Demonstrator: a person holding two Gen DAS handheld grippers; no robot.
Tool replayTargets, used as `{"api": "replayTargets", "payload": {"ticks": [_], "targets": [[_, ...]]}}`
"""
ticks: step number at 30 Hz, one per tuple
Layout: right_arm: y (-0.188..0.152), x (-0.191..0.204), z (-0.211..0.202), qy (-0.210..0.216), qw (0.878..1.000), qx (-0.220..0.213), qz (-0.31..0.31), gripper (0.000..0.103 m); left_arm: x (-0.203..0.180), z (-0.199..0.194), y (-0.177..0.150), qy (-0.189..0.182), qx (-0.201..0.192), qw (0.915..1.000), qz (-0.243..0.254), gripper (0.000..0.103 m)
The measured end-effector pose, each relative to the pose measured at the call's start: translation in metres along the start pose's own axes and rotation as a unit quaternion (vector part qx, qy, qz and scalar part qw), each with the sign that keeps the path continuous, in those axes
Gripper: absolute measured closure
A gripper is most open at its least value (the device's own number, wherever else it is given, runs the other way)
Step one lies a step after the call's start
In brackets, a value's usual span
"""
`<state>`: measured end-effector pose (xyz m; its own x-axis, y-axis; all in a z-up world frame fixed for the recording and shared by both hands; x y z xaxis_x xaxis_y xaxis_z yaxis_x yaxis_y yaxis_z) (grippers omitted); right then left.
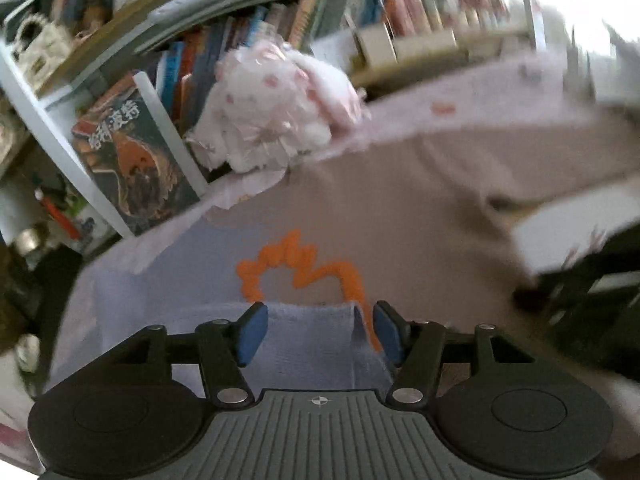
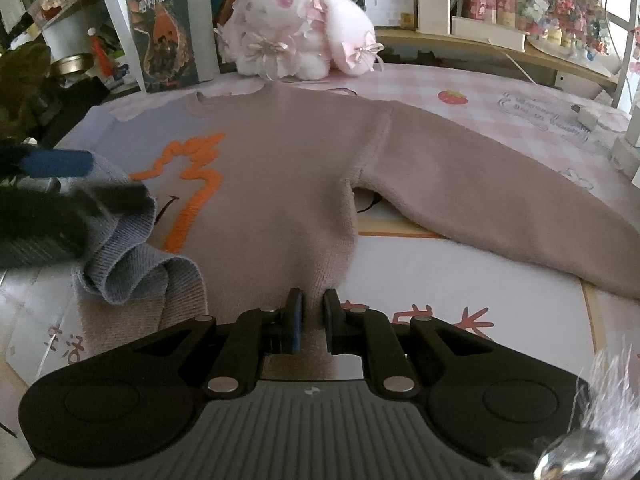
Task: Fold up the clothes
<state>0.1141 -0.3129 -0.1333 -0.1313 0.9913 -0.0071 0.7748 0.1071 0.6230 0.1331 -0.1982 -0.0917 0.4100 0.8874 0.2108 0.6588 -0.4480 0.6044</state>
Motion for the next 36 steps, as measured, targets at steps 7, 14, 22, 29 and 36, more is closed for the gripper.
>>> {"api": "replayTargets", "payload": {"ticks": [7,14,22,29,36], "targets": [[0.0,-0.002,-0.001,0.009,1.0,-0.001,0.008,0.092,0.061,-0.057,-0.034,-0.018,-0.071,0.9874,-0.14,0.101],[0.001,-0.003,-0.001,0.016,1.0,0.004,0.015,0.092,0.129,-0.145,-0.147,0.005,-0.071,0.9477,-0.311,0.1],[0.003,-0.002,-0.001,0.015,1.0,0.012,0.009,0.093,0.169,-0.142,-0.26,0.065,-0.001,0.8852,-0.461,0.087],[0.005,-0.015,0.001,-0.018,0.999,0.007,0.034,0.094,0.171,-0.089,-0.216,0.029,-0.003,0.9173,-0.397,0.052],[0.002,-0.032,-0.002,-0.038,0.999,0.007,0.027,0.094,0.146,-0.064,-0.195,0.007,0.017,0.9393,-0.343,0.06]]}}
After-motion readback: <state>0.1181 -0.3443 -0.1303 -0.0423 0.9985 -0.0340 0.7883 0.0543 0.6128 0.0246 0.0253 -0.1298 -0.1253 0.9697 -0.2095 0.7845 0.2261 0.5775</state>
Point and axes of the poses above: each gripper's, at about its wrist camera, not at the fingertips, and z roughly the way its jaws point, x to its left, y to its top, the point moved 10 cm from there along z, roughly the way its jaws point, and after that the axes turned 13 degrees about -y, right-handed, at the moved point
